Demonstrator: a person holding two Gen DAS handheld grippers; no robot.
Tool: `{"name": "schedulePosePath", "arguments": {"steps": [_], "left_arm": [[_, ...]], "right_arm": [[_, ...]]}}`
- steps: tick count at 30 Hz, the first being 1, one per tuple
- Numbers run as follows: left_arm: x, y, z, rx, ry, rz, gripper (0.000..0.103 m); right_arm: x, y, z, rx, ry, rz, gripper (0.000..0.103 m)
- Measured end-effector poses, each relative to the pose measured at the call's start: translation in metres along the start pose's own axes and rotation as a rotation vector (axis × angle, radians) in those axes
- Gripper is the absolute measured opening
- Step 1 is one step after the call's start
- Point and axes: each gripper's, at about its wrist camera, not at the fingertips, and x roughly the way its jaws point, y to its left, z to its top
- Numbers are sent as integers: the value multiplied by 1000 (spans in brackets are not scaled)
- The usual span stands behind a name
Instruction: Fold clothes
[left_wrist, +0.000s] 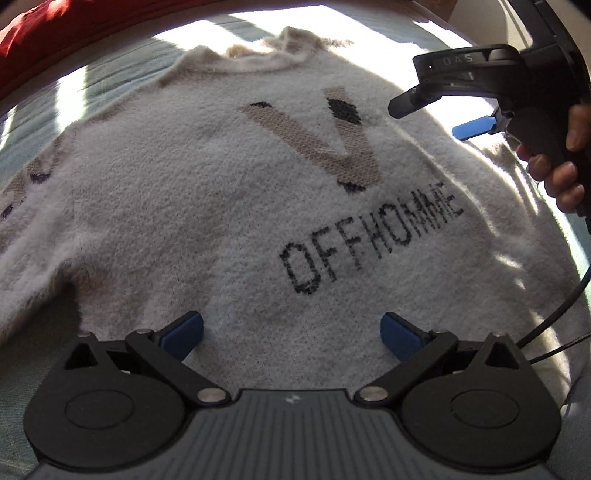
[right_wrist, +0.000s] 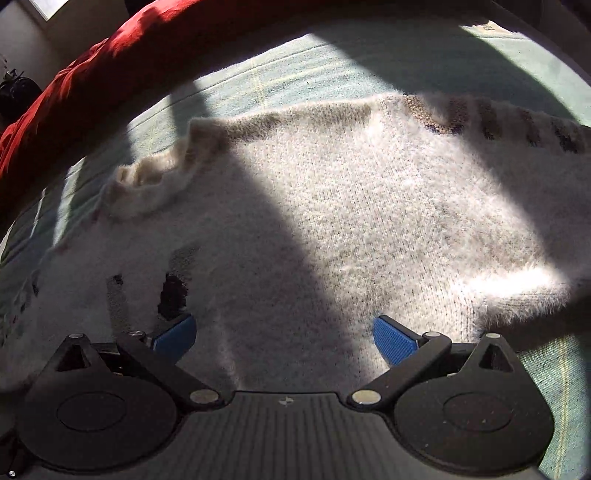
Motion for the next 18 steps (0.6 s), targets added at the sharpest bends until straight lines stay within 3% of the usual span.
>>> {"name": "schedulePosePath", "arguments": {"steps": [3, 6, 14, 16, 18], "left_arm": [[-4, 11, 5, 4, -52, 37, 101], [2, 31, 8, -50, -43, 54, 101], [-18, 50, -39, -131, 33, 0, 101], [-29, 57, -39, -127, 11, 7, 101], [-40, 72, -30, -132, -71, 60, 101]], "right_arm": [[7, 17, -5, -95, 12, -85, 103], [12, 32, -11, -167, -1, -167, 103], [13, 36, -13, -168, -20, -207, 103], [13, 38, -14, -166, -24, -216, 103], [13, 39, -15, -167, -34, -223, 103]]}}
